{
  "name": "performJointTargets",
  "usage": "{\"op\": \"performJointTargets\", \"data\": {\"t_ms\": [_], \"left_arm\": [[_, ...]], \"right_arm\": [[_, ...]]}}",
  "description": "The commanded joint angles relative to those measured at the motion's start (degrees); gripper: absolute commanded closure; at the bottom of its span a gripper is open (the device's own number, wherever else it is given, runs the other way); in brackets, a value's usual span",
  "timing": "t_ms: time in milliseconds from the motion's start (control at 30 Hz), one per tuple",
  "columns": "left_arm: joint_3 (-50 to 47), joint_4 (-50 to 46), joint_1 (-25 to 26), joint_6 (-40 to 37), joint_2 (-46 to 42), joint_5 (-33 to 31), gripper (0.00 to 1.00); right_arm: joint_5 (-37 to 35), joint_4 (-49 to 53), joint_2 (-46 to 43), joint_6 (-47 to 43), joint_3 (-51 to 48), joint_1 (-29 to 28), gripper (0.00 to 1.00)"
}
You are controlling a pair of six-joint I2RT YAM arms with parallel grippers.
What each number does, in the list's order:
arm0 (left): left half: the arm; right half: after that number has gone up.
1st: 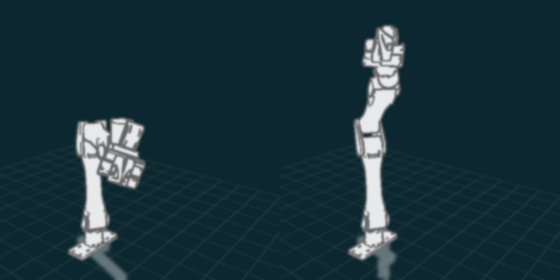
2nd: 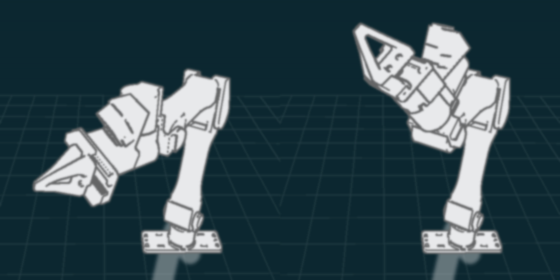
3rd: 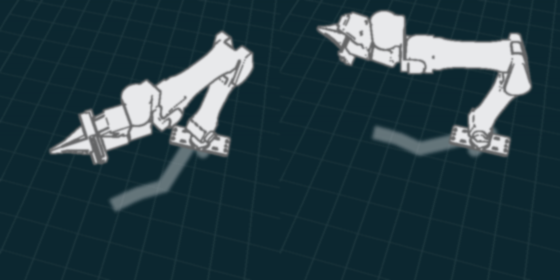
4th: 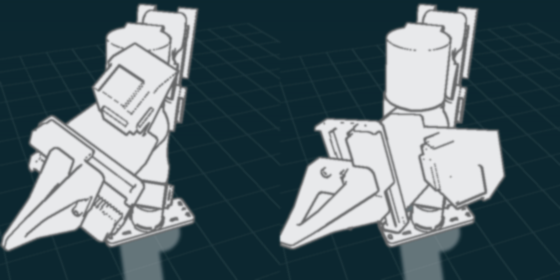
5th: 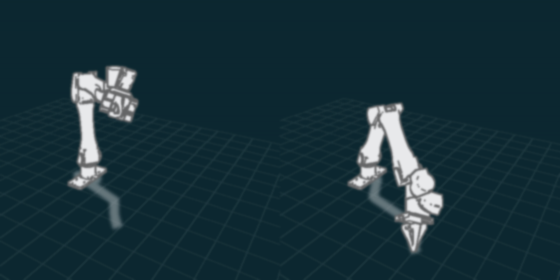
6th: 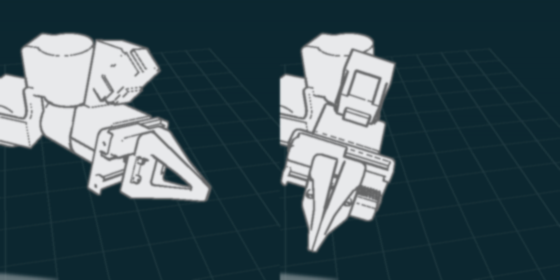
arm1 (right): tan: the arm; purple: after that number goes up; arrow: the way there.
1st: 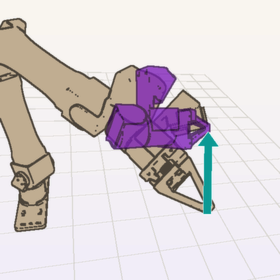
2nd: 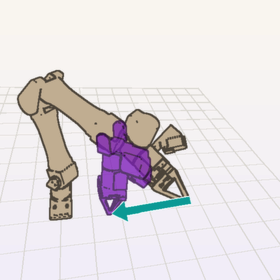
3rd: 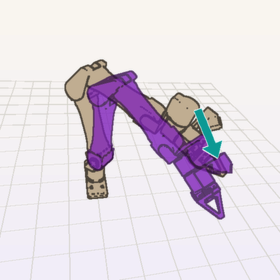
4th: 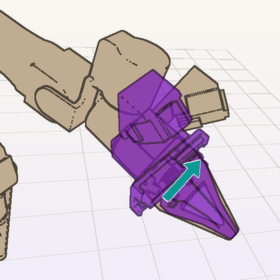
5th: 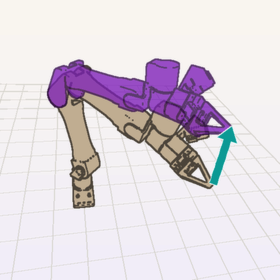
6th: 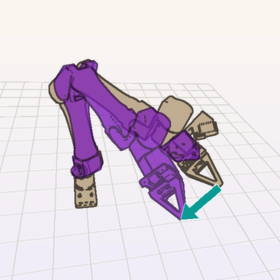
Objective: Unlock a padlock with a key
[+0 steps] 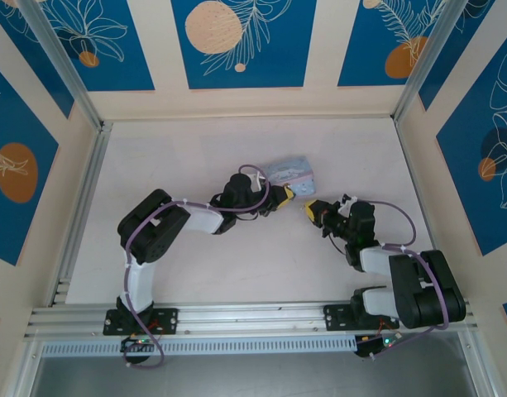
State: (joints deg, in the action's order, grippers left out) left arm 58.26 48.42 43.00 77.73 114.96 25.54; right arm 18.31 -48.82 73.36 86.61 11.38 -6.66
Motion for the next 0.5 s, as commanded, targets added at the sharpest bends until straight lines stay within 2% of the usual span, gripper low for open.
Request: {"op": "performJointTargets", "data": {"t_ms": [0, 467], "left_arm": [[1.81, 1.92, -0.50, 0.83, 1.00, 1.54, 1.00], [2.10, 2.12, -0.54, 0.88, 1.67, 1.71, 1.00]], "right_arm": [[-1.19, 0.06, 0.57, 0.73, 1.95, -0.51, 1.00], [-1.96, -1.97, 3.63, 1.46, 3.74, -1.95, 1.00]]}}
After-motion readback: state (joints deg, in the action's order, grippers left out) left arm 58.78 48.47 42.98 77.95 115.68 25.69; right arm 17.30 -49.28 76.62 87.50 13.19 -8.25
